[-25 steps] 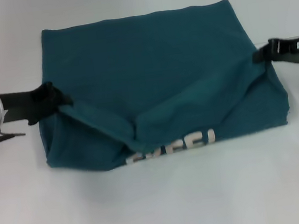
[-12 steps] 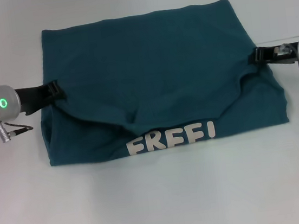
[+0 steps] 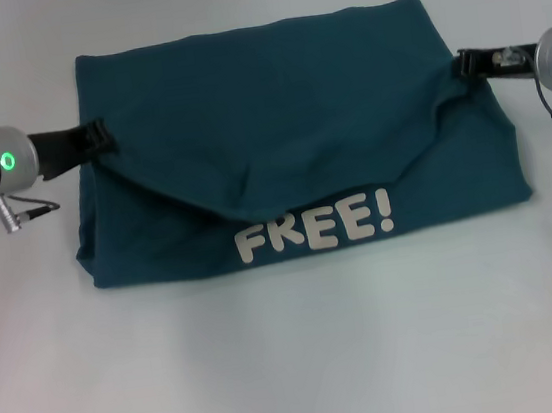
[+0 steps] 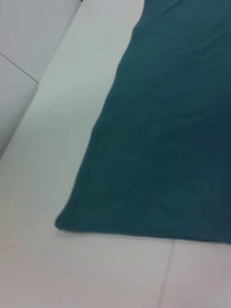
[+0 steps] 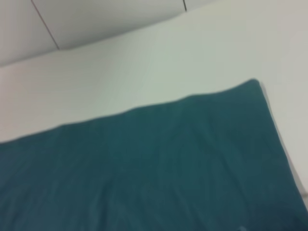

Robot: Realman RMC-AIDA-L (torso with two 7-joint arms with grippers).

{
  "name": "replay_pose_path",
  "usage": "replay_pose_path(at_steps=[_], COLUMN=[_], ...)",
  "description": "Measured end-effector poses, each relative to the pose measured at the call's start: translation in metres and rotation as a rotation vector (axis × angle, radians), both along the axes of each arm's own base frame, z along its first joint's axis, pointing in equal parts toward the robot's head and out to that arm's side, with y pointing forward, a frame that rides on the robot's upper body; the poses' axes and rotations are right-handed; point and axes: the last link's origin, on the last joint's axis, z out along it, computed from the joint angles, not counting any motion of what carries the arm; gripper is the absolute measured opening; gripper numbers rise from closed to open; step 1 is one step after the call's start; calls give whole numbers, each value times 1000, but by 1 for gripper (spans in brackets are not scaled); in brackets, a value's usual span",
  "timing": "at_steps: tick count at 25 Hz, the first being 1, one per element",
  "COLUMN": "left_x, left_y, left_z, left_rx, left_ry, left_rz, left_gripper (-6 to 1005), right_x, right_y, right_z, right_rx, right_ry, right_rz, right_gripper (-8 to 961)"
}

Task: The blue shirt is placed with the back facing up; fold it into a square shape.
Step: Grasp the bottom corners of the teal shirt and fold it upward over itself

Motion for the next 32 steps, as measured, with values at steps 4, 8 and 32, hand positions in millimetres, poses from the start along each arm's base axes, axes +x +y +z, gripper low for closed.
replay_pose_path(at_steps=[4,8,32], left_x=[8,11,4], left_y=[7,13,7], left_z=[2,-1,-24], left_rx=[36,81,139], left_ry=[17,61,131], left_rz=[-21,-35,-30], left_gripper=[14,14,15], right_x=[-7,-9,-15], right_y=[7,11,19], right_z=[4,2,-13], right_rx=[37,68,58], right_ry=[-10,-27,-150], right_rz=[13,14,45], right_gripper=[98,101,121])
